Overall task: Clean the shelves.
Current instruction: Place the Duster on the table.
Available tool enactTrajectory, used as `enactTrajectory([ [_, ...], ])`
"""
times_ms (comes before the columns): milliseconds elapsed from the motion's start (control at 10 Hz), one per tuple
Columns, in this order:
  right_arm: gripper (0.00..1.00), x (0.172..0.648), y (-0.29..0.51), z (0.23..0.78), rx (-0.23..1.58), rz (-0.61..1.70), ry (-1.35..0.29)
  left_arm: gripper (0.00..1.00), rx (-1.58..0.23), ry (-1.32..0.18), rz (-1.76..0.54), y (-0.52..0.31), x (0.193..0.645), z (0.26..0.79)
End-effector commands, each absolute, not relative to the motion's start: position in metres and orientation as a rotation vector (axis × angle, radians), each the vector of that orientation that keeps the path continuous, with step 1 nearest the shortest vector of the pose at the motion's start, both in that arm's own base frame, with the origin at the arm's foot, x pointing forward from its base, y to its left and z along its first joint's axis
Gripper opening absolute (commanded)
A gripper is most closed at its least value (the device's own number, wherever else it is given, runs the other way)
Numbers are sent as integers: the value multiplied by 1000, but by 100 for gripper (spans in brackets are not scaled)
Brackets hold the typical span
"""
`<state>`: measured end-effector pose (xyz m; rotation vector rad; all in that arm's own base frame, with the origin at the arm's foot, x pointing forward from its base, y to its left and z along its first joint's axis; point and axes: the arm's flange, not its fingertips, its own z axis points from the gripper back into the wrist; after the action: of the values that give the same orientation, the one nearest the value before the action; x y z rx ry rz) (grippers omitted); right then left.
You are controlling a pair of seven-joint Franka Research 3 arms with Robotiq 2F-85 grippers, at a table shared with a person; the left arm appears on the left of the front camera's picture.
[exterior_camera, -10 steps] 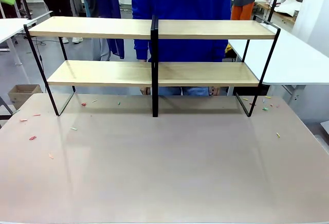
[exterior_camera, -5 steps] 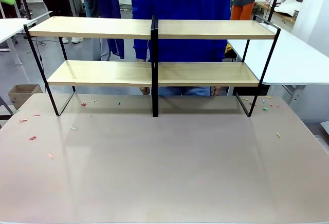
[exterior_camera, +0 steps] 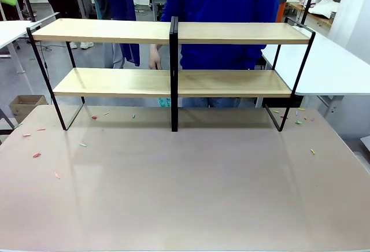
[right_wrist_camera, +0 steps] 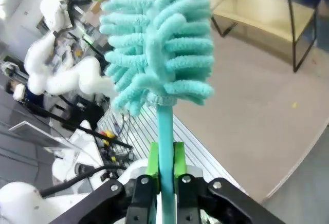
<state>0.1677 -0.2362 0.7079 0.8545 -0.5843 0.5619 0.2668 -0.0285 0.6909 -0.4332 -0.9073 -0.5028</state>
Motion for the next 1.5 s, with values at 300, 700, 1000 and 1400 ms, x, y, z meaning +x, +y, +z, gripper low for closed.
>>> enactTrajectory([
  [300,13,242,-90,535,522,868,-101,100,-1350,-55,-160,30,300,486],
  [700,13,260,-41,451,474,986,60,100,-1492,103,369,29,288,347],
  [1000,13,270,-46,452,479,961,17,100,-1443,-101,9,72,309,366],
  [1400,13,301,-36,449,452,1024,65,100,-1443,-101,9,72,309,366],
])
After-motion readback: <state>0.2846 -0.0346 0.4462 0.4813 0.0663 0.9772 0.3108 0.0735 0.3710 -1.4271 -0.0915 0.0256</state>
